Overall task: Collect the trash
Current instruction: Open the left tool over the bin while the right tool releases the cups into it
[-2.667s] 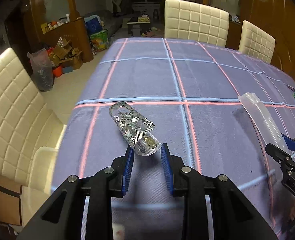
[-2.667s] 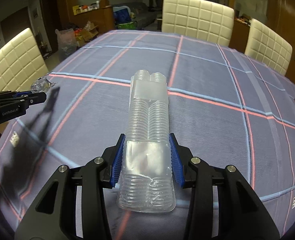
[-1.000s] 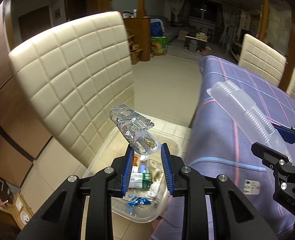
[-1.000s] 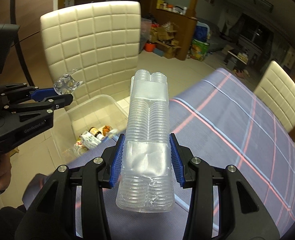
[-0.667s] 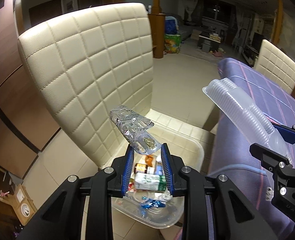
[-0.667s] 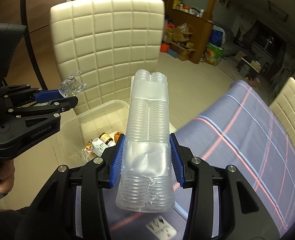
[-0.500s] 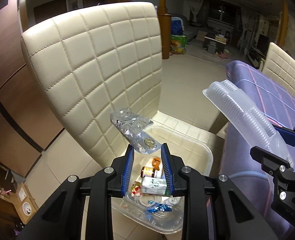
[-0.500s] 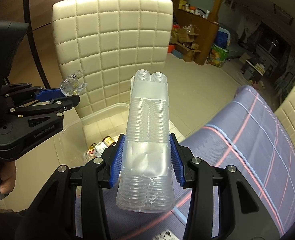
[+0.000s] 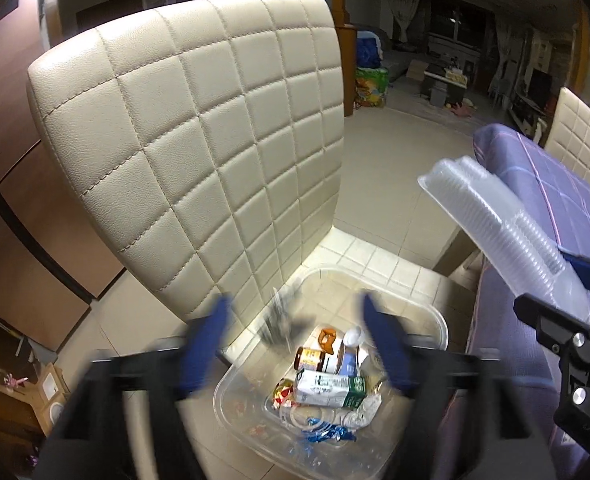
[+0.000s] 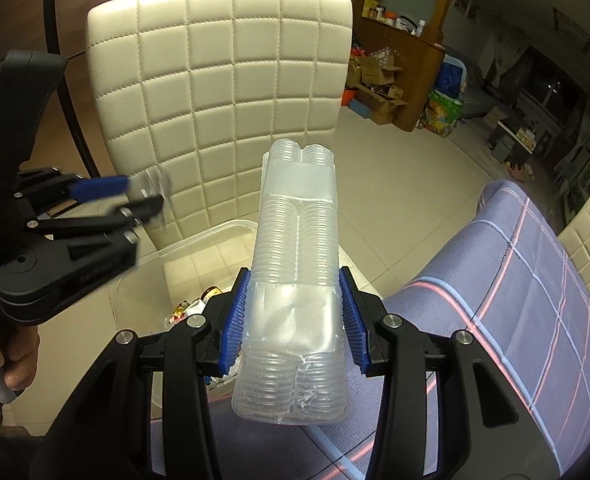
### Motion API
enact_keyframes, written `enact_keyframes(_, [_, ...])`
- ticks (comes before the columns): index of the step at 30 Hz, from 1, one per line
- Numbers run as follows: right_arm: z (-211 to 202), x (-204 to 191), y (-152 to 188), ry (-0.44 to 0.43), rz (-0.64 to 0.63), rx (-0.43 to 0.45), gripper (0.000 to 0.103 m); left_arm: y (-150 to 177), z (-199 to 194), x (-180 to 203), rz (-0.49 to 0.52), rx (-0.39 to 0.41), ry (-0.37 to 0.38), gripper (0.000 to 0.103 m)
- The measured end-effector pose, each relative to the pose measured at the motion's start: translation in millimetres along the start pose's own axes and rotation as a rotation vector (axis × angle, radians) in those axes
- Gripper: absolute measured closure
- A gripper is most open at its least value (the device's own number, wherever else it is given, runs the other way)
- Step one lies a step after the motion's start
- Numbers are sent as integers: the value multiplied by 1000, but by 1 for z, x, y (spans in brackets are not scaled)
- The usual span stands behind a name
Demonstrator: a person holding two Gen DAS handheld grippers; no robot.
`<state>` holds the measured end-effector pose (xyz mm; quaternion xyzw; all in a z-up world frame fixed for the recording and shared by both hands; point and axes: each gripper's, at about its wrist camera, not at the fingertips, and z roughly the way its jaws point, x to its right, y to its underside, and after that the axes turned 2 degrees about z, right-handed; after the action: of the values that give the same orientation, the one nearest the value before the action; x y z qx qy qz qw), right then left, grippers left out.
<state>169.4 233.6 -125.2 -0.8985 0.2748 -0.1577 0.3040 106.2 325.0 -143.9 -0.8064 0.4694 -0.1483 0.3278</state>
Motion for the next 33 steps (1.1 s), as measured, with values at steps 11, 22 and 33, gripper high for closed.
enact_keyframes(11, [15, -6, -4, -16, -6, -17, 57, 1, 6, -2, 6, -9, -22, 26])
enact_keyframes(22, [10, -9, -7, -30, -4, 19, 25, 2, 6, -10, -18, -20, -27, 26])
enact_keyframes(33, [-3, 4, 0, 19, 51, 65, 4, 2, -8, -10, -28, -5, -16, 26])
